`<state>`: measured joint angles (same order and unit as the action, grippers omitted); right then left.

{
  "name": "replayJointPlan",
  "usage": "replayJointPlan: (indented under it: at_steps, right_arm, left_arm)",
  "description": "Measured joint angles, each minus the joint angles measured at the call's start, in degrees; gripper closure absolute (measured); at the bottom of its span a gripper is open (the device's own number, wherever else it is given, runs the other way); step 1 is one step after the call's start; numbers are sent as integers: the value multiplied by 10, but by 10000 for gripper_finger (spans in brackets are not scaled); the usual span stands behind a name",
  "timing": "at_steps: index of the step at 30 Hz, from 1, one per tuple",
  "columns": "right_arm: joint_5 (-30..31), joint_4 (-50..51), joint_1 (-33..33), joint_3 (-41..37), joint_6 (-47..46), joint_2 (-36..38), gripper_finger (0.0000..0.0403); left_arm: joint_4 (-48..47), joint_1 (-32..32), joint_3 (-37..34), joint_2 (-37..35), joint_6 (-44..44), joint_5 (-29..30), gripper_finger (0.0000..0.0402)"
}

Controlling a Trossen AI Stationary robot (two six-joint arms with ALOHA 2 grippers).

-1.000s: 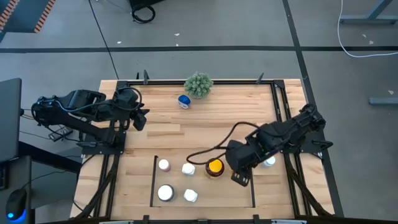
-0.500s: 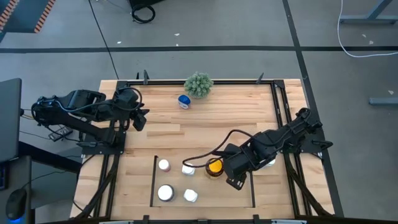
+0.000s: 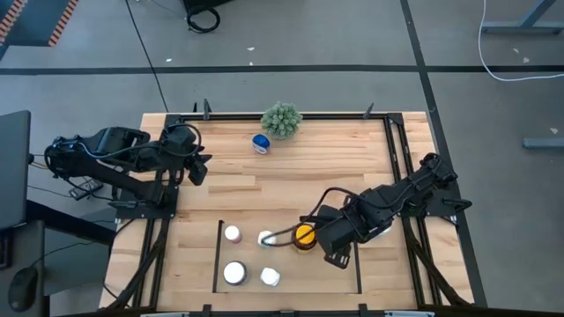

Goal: Pick and place medicine bottles onto shelf by color
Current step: Put the orange pill bottle on the shelf

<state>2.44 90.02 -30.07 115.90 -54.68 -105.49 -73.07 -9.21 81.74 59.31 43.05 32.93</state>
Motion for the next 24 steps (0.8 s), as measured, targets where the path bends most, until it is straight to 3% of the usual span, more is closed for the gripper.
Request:
replayJointPlan:
  at_steps: [15,24]
  right_arm:
    - [-8,0,-5,0,110,0,178]
    - [1,-2,2,-7,129,1,178]
  left_arm:
    - [0,0,0,0,-1,0,230]
    - [0,0,0,0,-2,0,230]
